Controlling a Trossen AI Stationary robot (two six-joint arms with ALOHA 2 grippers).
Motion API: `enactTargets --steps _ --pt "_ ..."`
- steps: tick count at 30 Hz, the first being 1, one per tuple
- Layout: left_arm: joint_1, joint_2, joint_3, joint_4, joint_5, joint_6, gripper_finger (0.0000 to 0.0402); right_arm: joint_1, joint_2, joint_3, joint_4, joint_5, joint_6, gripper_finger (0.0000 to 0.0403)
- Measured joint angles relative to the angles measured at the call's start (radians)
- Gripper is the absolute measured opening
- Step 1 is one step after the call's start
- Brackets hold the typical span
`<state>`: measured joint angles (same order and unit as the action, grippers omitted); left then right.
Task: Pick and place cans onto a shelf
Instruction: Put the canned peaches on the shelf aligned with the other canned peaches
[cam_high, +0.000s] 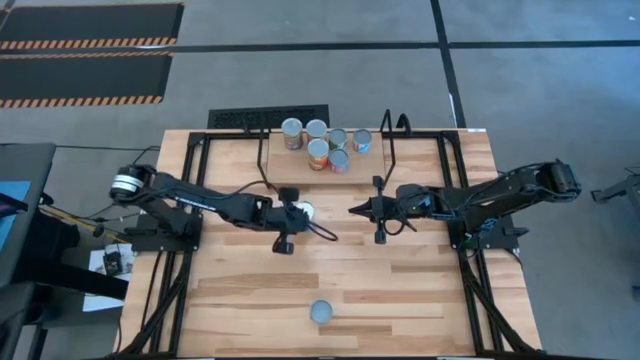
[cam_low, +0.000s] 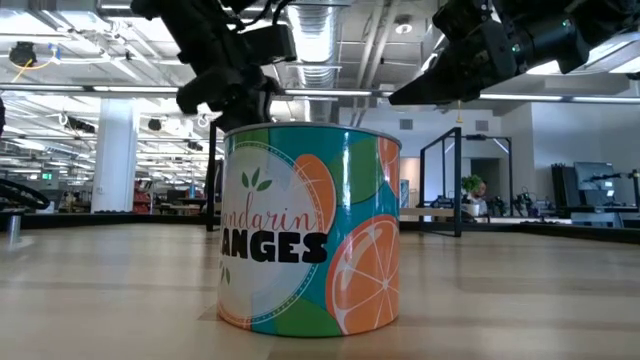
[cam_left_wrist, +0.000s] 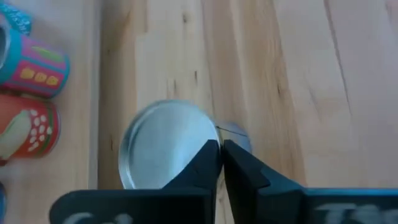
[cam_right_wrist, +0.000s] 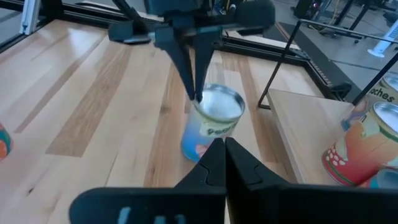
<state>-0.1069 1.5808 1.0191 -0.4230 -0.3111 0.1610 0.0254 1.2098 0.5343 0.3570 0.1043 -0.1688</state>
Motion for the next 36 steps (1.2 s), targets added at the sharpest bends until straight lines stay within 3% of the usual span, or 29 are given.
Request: enactTargets --steps 8,16,24,36 --pt "0.081 -0.073 0.117 -0.094 -0.035 -0.241 0.0001 0.0 0.0 0.0 -0.001 0.0 0.0 0.0008" --pt "0.266 -0.051 0.277 -0.349 -0.095 -0.304 0.0 0.0 0.0 0.0 -0.004 0.0 0.003 0.0008" --pt "0.424 -0.014 0.286 -0.308 0.007 -0.265 0.0 0.0 0.001 0.0 -0.011 0.001 0.003 0.0008" --pt "0.499 0.077 0.287 -0.22 -0.012 -0.263 0.0 -0.009 0.001 0.001 -0.02 0.001 0.002 0.0008"
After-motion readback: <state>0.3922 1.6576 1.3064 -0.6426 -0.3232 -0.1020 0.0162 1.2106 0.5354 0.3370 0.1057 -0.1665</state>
